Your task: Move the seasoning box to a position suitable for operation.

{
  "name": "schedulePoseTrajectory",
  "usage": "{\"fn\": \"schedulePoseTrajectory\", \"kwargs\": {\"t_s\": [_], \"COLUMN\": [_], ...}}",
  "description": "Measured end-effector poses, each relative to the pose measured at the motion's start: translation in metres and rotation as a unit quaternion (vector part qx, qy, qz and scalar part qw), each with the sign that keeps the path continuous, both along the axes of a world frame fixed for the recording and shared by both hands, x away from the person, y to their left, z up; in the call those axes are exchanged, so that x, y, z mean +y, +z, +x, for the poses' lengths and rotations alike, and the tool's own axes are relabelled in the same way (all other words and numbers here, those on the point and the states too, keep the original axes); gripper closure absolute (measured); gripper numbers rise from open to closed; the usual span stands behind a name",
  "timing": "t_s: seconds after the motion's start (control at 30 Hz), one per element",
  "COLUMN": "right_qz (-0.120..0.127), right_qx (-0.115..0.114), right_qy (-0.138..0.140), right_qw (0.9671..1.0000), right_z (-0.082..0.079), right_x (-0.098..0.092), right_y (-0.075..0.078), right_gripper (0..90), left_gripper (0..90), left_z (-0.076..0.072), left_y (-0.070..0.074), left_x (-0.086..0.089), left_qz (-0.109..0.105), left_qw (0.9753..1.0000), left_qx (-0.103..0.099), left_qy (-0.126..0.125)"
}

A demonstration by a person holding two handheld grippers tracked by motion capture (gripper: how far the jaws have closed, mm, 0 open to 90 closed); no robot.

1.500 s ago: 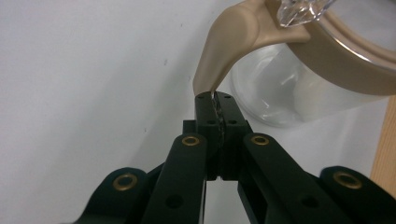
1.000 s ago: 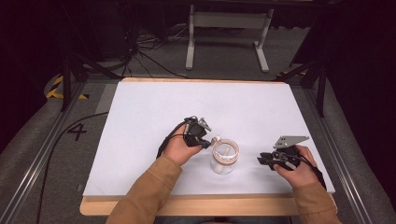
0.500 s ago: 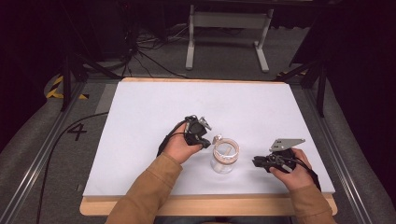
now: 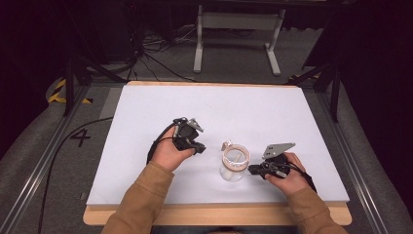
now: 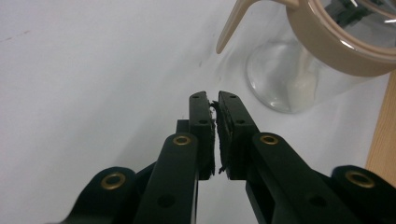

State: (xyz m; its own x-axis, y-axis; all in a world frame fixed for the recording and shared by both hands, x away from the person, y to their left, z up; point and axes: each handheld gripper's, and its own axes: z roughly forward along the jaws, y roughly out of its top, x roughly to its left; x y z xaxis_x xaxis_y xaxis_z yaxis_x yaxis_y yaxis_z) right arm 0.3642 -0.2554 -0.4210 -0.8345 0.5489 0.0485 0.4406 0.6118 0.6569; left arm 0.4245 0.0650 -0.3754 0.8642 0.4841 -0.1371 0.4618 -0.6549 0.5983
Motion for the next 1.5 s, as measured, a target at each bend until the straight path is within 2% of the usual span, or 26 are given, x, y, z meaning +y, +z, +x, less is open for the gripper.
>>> {"fn": "schedulePoseTrajectory", "kwargs": {"t_s": [0.17, 0.2, 0.27, 0.37, 0.47, 0.7, 1.03, 1.1, 1.5], "right_qz": [-0.004, -0.013, -0.015, -0.015, -0.018, -0.026, -0.03, -0.031, -0.023], "right_qx": [0.002, 0.001, 0.002, 0.004, 0.004, 0.012, 0.018, 0.017, 0.009], "right_qy": [0.003, 0.007, 0.008, 0.009, 0.01, 0.022, 0.049, 0.052, 0.067], "right_qw": [1.0, 0.9999, 0.9998, 0.9998, 0.9998, 0.9993, 0.9982, 0.998, 0.9974], "right_z": [0.003, 0.003, 0.003, 0.004, 0.004, 0.001, -0.003, -0.004, -0.005], "right_x": [0.004, 0.007, 0.008, 0.008, 0.01, 0.017, 0.037, 0.041, 0.057], "right_y": [-0.001, -0.001, -0.001, 0.0, 0.0, -0.002, -0.006, -0.007, -0.01], "right_gripper": [86.7, 88.7, 89.3, 89.5, 89.7, 89.7, 89.6, 89.6, 89.7], "left_gripper": [84.4, 84.3, 84.0, 83.9, 83.8, 83.5, 83.5, 83.5, 83.6], "left_z": [-0.001, -0.002, -0.002, -0.002, -0.001, -0.001, 0.0, 0.0, 0.001], "left_y": [0.0, 0.0, 0.0, -0.001, -0.002, -0.002, -0.001, -0.001, -0.001], "left_x": [0.007, 0.008, 0.01, 0.01, 0.01, 0.01, 0.013, 0.014, 0.016], "left_qz": [-0.004, -0.007, -0.005, -0.01, -0.004, -0.006, -0.011, -0.017, -0.021], "left_qw": [1.0, 0.9999, 0.9999, 0.9999, 0.9999, 0.9999, 0.9998, 0.9996, 0.9996], "left_qx": [0.0, 0.001, 0.003, 0.001, 0.006, 0.007, 0.008, 0.004, 0.006], "left_qy": [0.006, 0.01, 0.011, 0.013, 0.011, 0.013, 0.017, 0.02, 0.02]}}
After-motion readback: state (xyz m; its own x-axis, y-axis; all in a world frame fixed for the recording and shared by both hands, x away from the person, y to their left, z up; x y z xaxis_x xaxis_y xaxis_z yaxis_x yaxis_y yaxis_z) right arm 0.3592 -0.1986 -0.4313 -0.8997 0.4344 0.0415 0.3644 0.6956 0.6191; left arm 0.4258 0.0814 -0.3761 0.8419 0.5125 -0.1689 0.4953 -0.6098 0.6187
